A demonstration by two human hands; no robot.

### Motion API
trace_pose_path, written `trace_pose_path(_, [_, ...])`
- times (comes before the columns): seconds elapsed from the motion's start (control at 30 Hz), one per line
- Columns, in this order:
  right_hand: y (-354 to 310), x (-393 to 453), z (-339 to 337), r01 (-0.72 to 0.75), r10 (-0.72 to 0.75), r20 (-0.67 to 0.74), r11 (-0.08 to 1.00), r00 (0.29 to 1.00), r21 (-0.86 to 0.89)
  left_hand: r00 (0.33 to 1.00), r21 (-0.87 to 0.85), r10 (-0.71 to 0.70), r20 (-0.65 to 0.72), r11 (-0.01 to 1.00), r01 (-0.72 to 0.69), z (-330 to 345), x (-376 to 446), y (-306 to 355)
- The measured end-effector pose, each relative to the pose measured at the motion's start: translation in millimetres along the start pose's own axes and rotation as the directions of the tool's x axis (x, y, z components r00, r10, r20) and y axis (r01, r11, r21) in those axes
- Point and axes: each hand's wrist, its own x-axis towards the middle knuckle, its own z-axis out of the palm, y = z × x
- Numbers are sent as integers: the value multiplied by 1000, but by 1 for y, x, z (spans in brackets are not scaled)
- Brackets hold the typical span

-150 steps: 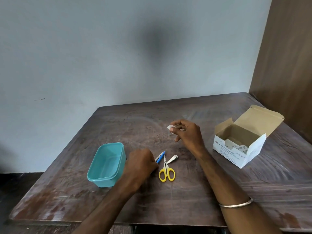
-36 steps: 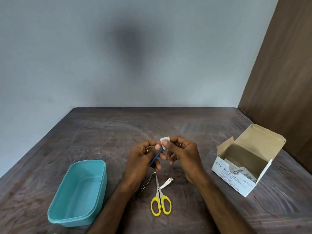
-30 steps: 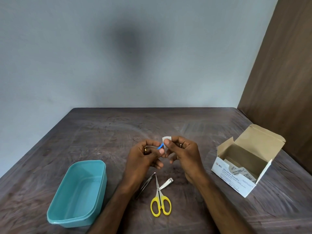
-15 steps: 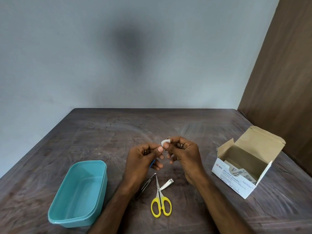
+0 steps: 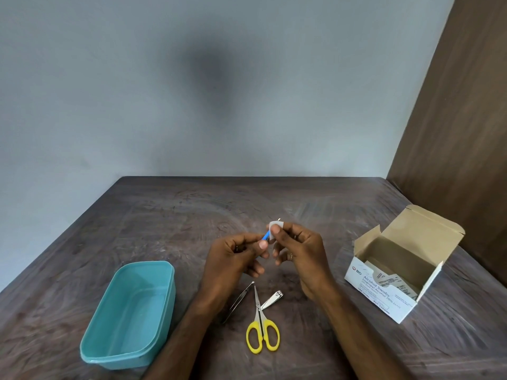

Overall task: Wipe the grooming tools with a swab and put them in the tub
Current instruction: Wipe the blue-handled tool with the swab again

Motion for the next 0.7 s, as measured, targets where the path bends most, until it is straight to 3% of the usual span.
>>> trace_pose_path(0.2, [2, 0, 0, 0, 0, 6, 1000, 1000, -9, 990, 174, 86, -114, 983, -66, 1, -1, -5])
trace_pose_path(0.7, [2, 0, 1, -30, 29, 69, 999, 997, 12, 988, 83, 83, -127, 994, -73, 3, -3, -1])
